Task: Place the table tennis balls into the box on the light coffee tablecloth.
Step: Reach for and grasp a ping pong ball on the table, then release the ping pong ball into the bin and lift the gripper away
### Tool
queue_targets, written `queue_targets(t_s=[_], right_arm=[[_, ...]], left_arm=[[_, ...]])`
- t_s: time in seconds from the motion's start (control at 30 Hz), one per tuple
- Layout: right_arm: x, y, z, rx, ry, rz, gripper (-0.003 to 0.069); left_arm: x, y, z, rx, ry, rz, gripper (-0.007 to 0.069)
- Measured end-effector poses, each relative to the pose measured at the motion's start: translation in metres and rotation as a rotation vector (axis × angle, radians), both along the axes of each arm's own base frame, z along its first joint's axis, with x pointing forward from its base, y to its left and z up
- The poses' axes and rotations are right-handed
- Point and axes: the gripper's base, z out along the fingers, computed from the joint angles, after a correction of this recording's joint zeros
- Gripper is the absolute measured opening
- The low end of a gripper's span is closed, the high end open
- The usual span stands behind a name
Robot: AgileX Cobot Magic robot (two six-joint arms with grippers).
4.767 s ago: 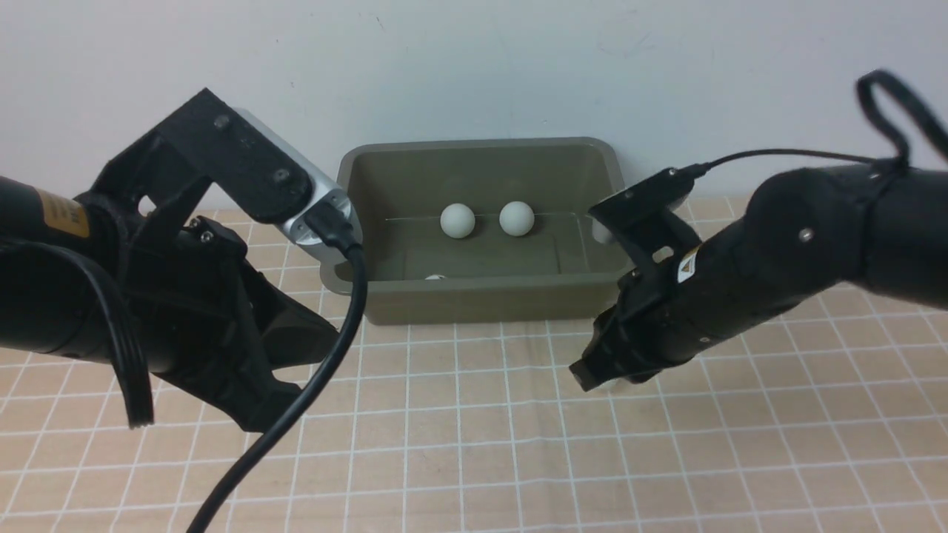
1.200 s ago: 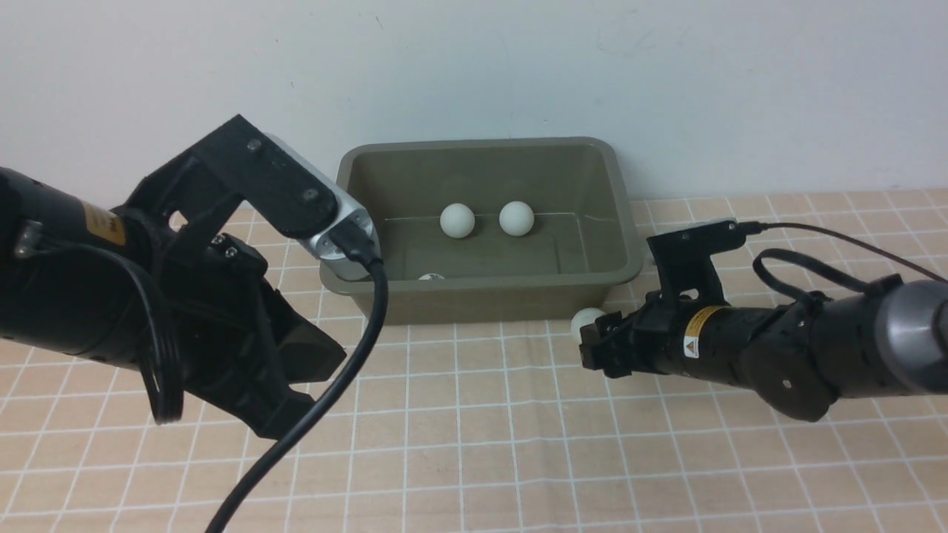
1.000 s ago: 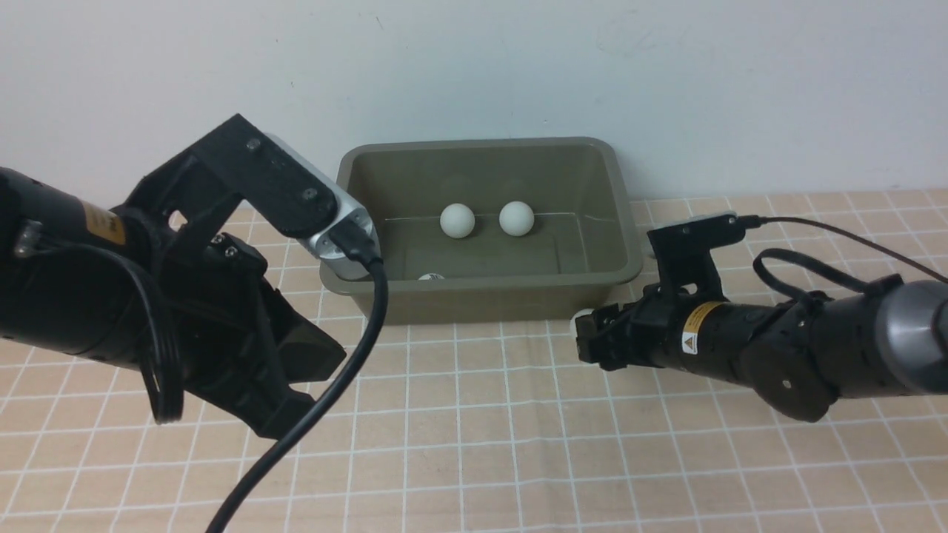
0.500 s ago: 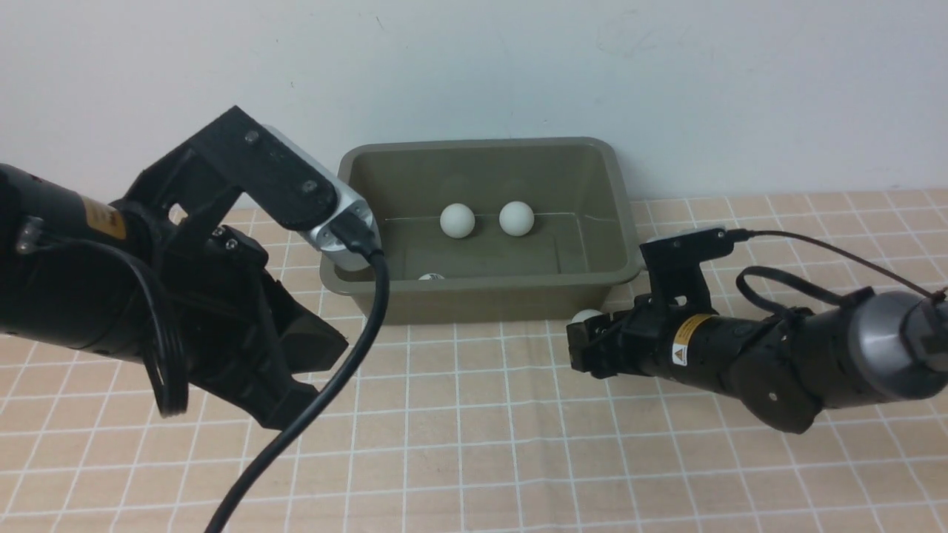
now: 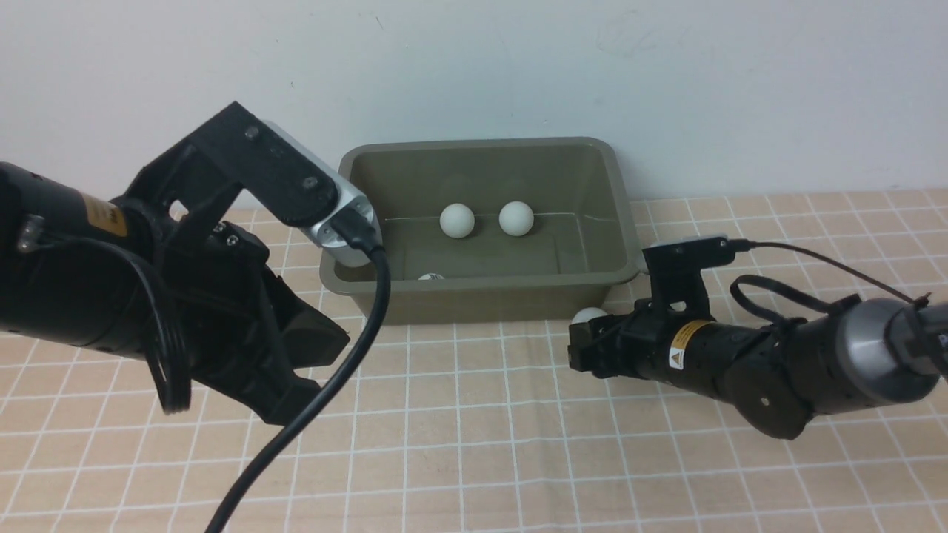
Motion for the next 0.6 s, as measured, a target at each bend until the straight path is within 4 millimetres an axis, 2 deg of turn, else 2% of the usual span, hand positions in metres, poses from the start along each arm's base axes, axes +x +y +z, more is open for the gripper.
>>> queue_targets(t_s=[0.13, 0.27, 0.33, 0.37, 0.43, 0.47, 0.6], right_arm=[[-0.003, -0.003, 0.007, -0.046, 0.037, 0.007, 0.0354], [-0.016, -0.013, 0.026, -0.212, 0.131, 0.044, 0.0354], [-0.022, -0.019, 0.043, -0.293, 0.141, 0.061, 0.0354], [-0.028, -0.025, 0.063, -0.341, 0.121, 0.069, 0.0354], [-0.032, -0.028, 0.076, -0.37, 0.105, 0.072, 0.0354], [-0.038, -0.033, 0.096, -0.397, 0.068, 0.075, 0.0354], [-0.046, -0.033, 0.139, -0.345, -0.111, 0.092, 0.0354]], left_arm=[[0.0, 0.0, 0.0, 0.0, -0.002, 0.0, -0.0069], [0.0, 0.0, 0.0, 0.0, -0.002, 0.0, -0.0069], [0.0, 0.0, 0.0, 0.0, -0.002, 0.0, -0.0069], [0.0, 0.0, 0.0, 0.0, -0.002, 0.0, -0.0069], [0.0, 0.0, 0.0, 0.0, -0.002, 0.0, -0.0069], [0.0, 0.0, 0.0, 0.0, -0.002, 0.0, -0.0069], [0.0, 0.0, 0.0, -0.001, -0.002, 0.0, -0.0069]])
